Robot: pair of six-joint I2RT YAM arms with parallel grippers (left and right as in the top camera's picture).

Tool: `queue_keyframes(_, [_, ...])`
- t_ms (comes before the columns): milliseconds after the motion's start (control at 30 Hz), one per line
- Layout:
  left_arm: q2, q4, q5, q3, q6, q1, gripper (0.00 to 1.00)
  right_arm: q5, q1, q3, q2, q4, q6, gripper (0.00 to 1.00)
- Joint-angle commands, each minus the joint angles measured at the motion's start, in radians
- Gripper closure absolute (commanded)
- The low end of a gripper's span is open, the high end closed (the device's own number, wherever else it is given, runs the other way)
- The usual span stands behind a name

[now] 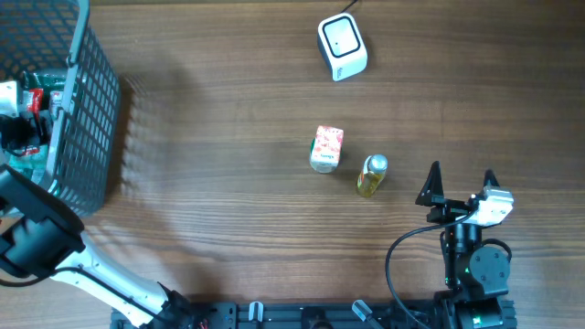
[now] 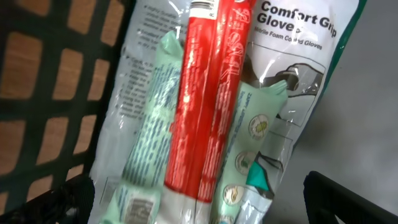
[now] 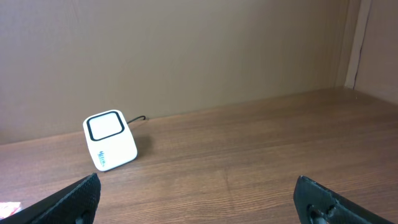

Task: Scan the item barcode
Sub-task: 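Grasp the red and green packets with the left gripper and lift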

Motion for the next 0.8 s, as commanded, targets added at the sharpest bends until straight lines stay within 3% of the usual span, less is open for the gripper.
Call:
queue_keyframes(0, [0.04, 0.009, 0.03, 0.005, 0.118, -0.002, 0.0, 0.009, -0.002, 0.0, 0.0, 0.006, 0.003, 0.0])
queue_keyframes(667, [0.179, 0.073, 0.085, -0.003, 0.153, -0.002, 0.0, 0.009, -0.002, 0.0, 0.0, 0.006, 0.003, 0.0])
queue_keyframes(767, [0.179, 0.071, 0.085, -0.01, 0.153, -0.002, 0.07, 0.009, -0.002, 0.0, 0.0, 0.006, 0.004, 0.0])
